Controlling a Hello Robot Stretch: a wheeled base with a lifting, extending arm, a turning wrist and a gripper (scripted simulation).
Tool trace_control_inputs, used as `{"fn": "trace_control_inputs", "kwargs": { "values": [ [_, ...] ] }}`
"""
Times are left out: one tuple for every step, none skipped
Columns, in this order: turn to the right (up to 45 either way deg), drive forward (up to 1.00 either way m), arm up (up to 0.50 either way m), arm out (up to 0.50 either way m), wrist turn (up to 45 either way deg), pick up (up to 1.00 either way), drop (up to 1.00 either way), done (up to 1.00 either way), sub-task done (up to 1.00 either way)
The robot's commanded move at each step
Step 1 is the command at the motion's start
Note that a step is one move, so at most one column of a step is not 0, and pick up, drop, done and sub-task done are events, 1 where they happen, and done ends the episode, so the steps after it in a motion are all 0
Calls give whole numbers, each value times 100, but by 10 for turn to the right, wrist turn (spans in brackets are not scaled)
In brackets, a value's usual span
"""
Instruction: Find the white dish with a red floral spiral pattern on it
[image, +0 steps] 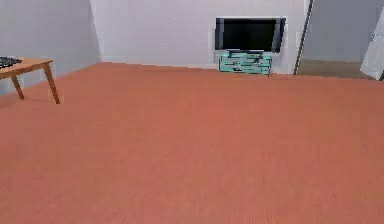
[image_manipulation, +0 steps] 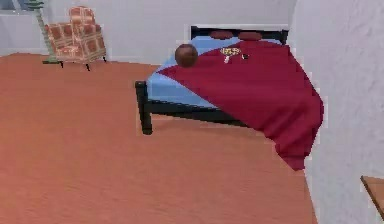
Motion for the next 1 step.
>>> {"fn": "trace_control_inputs", "kwargs": {
  "values": [
    [360, 0, 0, 0, 0, 0, 0, 0, 0]
  ]
}}
